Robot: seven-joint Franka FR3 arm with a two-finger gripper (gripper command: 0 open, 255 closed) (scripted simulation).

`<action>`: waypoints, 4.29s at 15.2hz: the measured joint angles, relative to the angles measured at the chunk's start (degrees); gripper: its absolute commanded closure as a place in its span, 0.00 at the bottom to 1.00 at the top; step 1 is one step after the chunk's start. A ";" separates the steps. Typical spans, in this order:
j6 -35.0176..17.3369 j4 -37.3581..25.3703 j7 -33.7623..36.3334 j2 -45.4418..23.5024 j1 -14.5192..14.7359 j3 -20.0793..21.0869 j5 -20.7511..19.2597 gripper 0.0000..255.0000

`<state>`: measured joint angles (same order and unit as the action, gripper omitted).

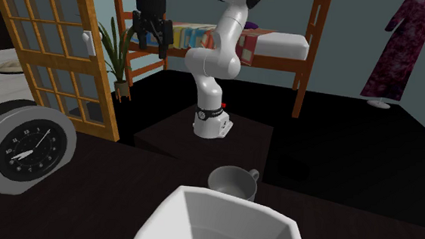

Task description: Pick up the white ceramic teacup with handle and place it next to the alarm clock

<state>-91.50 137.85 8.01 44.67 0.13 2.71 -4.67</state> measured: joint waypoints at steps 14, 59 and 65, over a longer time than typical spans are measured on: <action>-11.09 -0.52 14.03 -12.93 4.95 12.72 8.03 0.00; -29.75 -26.28 46.44 -62.76 14.28 28.71 -6.35 1.00; -28.49 -26.76 45.99 -61.81 14.04 28.95 -5.72 1.00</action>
<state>-119.98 111.09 54.00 -17.14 14.16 31.66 -10.39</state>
